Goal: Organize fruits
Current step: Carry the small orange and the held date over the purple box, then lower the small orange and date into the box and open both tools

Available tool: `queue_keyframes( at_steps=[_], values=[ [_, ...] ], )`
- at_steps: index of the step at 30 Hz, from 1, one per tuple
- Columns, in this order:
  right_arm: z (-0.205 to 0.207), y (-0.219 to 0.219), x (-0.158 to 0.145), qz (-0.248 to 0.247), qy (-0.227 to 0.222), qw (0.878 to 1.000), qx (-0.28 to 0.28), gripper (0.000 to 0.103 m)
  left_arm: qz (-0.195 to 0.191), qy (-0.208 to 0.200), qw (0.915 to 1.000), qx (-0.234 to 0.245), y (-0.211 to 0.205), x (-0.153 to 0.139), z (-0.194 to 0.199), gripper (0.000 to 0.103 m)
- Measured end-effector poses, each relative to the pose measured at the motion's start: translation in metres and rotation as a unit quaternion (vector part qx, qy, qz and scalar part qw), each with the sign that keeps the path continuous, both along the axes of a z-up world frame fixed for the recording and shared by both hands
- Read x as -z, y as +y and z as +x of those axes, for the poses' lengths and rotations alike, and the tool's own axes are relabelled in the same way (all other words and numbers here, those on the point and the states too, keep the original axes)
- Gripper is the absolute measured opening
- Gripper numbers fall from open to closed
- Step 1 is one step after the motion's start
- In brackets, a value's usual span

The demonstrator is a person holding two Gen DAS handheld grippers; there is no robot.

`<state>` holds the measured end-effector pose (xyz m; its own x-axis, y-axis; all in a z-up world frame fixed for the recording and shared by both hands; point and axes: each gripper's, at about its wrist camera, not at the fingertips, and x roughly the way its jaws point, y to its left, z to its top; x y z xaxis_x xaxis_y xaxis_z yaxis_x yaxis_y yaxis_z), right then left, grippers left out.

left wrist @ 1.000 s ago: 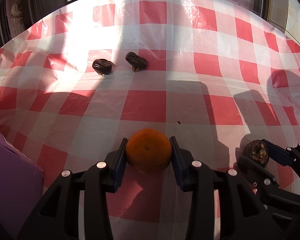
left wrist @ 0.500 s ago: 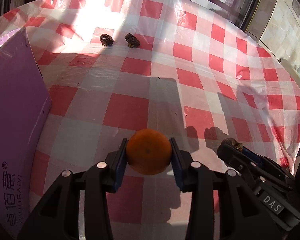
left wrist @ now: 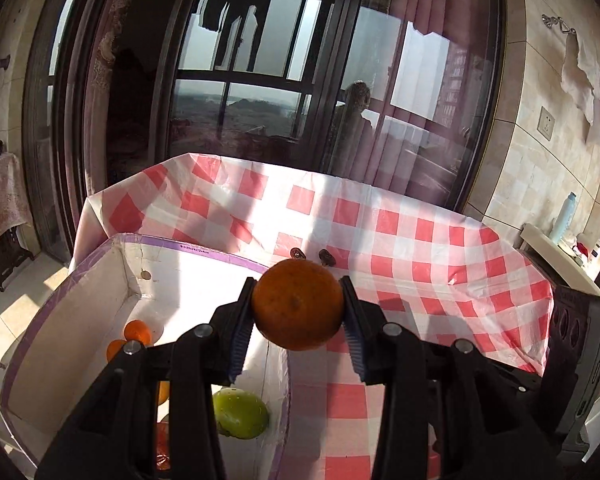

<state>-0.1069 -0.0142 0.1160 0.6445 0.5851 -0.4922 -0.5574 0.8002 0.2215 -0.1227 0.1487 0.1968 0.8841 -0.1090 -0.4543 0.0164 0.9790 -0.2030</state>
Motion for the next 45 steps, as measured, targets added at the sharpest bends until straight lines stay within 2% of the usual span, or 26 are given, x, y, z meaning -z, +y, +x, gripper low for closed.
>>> queue_keyframes(
  at_steps=[5, 8, 12, 15, 19, 23, 26, 29, 35, 38, 39, 40, 41, 43, 45],
  values=[
    [-0.015, 0.063, -0.015, -0.039, -0.023, 0.997, -0.065, 0.041, 0.048, 0.056, 0.9967, -0.033, 0.061, 0.006, 0.015, 0.041],
    [-0.016, 0.094, -0.017, -0.061, -0.02, 0.993, -0.099, 0.041, 0.076, 0.113, 0.9903, -0.029, 0.091, 0.021, 0.035, 0.041],
    [-0.003, 0.136, 0.005, -0.14, 0.009, 0.982, -0.129, 0.041, 0.082, 0.2, 0.9763, -0.013, 0.12, 0.052, 0.072, 0.041],
    [0.009, 0.159, 0.025, -0.216, 0.033, 0.967, -0.134, 0.041, 0.096, 0.248, 0.9638, -0.007, 0.125, 0.077, 0.098, 0.041],
    [0.024, 0.189, 0.037, -0.302, 0.024, 0.94, -0.155, 0.041, 0.115, 0.297, 0.9479, 0.0, 0.123, 0.102, 0.139, 0.041],
    [0.037, 0.218, 0.055, -0.366, 0.036, 0.911, -0.187, 0.041, 0.088, 0.34, 0.9361, 0.014, 0.123, 0.131, 0.175, 0.041],
    [0.044, 0.229, 0.079, -0.422, 0.038, 0.887, -0.185, 0.041, 0.063, 0.353, 0.9333, 0.019, 0.127, 0.143, 0.185, 0.041],
    [0.048, 0.233, 0.096, -0.454, 0.043, 0.871, -0.182, 0.041, 0.06, 0.345, 0.9355, 0.042, 0.124, 0.142, 0.186, 0.041],
    [0.047, 0.233, 0.101, -0.464, 0.045, 0.863, -0.192, 0.042, 0.064, 0.365, 0.9274, 0.05, 0.124, 0.155, 0.191, 0.042],
    [0.047, 0.233, 0.098, -0.456, 0.031, 0.869, -0.19, 0.051, 0.075, 0.368, 0.9255, 0.049, 0.121, 0.156, 0.191, 0.045],
    [0.044, 0.23, 0.096, -0.448, 0.027, 0.873, -0.191, 0.059, 0.08, 0.367, 0.9253, 0.052, 0.118, 0.156, 0.19, 0.05],
    [0.043, 0.23, 0.093, -0.44, 0.022, 0.877, -0.192, 0.064, 0.087, 0.365, 0.9254, 0.052, 0.116, 0.156, 0.189, 0.065],
    [0.043, 0.23, 0.09, -0.431, 0.015, 0.881, -0.192, 0.066, 0.095, 0.362, 0.926, 0.05, 0.115, 0.156, 0.187, 0.079],
    [0.038, 0.224, 0.084, -0.412, -0.005, 0.892, -0.189, 0.073, 0.113, 0.349, 0.9296, 0.039, 0.115, 0.152, 0.183, 0.083],
    [0.029, 0.211, 0.073, -0.382, -0.032, 0.905, -0.185, 0.083, 0.111, 0.322, 0.9401, 0.019, 0.121, 0.14, 0.178, 0.083]
  ],
)
